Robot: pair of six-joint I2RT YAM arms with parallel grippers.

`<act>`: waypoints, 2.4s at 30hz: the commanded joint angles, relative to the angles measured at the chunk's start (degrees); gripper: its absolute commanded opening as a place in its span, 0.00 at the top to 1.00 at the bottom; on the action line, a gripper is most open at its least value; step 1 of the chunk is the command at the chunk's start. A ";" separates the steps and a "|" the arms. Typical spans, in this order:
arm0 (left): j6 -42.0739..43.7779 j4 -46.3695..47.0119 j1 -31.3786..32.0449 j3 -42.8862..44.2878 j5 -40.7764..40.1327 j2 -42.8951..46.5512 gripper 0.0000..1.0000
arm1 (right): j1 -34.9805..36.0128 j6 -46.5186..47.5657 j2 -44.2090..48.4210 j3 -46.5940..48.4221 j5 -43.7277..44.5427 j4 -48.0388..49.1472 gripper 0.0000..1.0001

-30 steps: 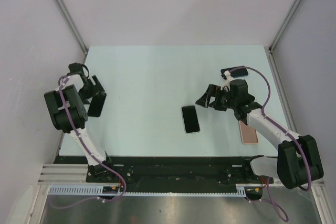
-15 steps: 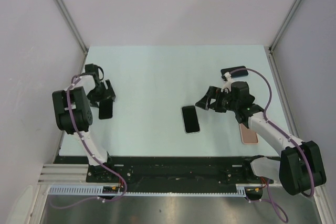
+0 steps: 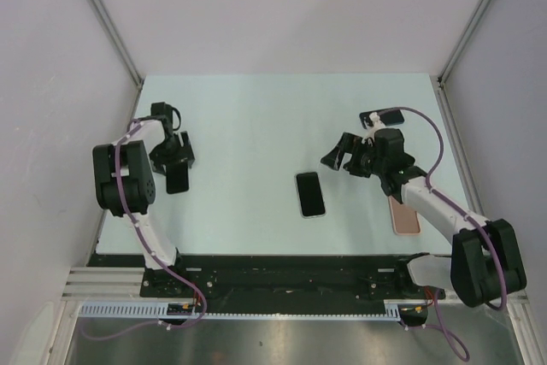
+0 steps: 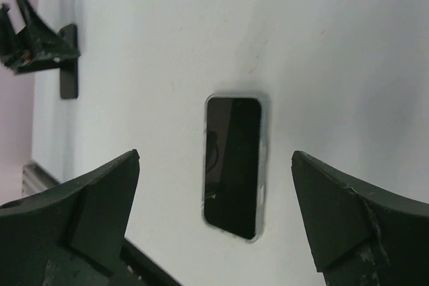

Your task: Put the phone into the phone case

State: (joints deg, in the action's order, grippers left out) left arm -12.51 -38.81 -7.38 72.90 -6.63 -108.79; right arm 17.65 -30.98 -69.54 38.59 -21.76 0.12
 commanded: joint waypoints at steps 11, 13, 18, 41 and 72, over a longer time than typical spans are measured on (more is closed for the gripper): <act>-0.41 -4.17 3.95 1.62 1.62 -5.64 0.16 | -12.45 20.61 -12.73 15.11 14.62 -0.65 0.15; -0.49 -5.22 3.86 2.50 0.75 -5.55 0.17 | -15.69 15.10 -13.42 15.29 19.79 -0.74 0.25; -1.46 -5.75 3.86 2.95 0.30 -4.68 0.16 | -20.63 4.97 -17.29 19.94 31.06 -9.51 0.30; -4.89 -5.31 5.00 0.92 5.58 -3.53 0.16 | -30.39 14.72 -31.01 23.11 28.09 -15.68 0.53; -5.86 -6.63 8.43 1.98 9.80 -4.06 0.18 | -21.69 26.50 -24.51 23.11 26.95 -8.38 1.00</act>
State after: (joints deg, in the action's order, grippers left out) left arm -17.02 -44.31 0.36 75.57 -2.55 -111.11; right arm -5.82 -8.16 -100.33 60.55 4.05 -11.99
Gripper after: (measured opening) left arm 0.829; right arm 0.010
